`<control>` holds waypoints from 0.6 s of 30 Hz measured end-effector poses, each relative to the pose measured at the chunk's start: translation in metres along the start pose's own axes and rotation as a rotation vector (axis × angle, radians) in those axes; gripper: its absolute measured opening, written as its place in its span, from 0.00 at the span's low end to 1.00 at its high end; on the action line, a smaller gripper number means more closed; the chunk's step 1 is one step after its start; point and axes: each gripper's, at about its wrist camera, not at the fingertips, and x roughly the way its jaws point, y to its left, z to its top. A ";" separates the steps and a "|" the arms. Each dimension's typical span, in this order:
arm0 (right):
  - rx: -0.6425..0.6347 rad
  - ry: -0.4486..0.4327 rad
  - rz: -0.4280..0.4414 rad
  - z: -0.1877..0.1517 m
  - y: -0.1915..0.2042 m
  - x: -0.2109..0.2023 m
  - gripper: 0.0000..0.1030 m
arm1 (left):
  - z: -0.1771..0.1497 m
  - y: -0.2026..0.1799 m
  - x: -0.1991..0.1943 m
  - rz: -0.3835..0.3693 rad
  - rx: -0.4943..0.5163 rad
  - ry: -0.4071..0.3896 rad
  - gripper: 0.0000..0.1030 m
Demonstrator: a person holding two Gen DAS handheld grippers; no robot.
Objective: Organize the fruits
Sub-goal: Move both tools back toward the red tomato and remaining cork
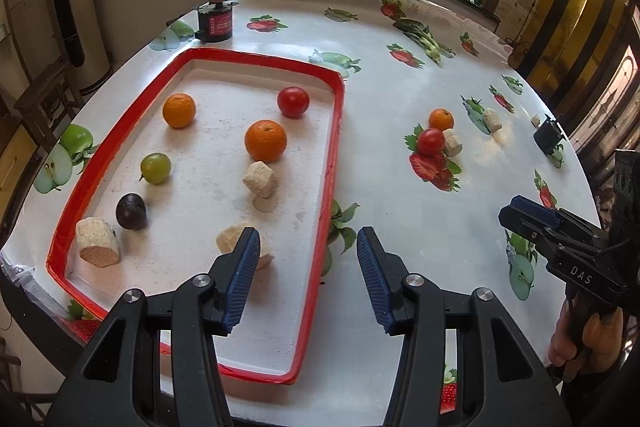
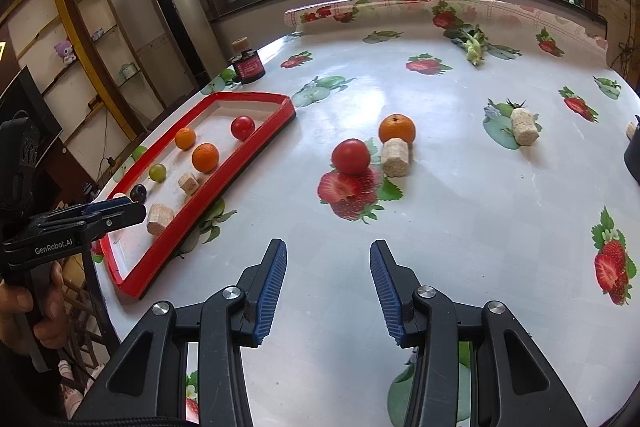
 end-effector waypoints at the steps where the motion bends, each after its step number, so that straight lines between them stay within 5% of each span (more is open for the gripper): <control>1: 0.006 -0.003 -0.006 0.000 -0.004 -0.002 0.44 | 0.001 -0.006 0.001 -0.006 0.010 0.002 0.47; 18: 0.085 -0.016 -0.081 0.001 -0.064 -0.011 0.44 | 0.017 -0.078 0.031 -0.081 0.142 0.040 0.47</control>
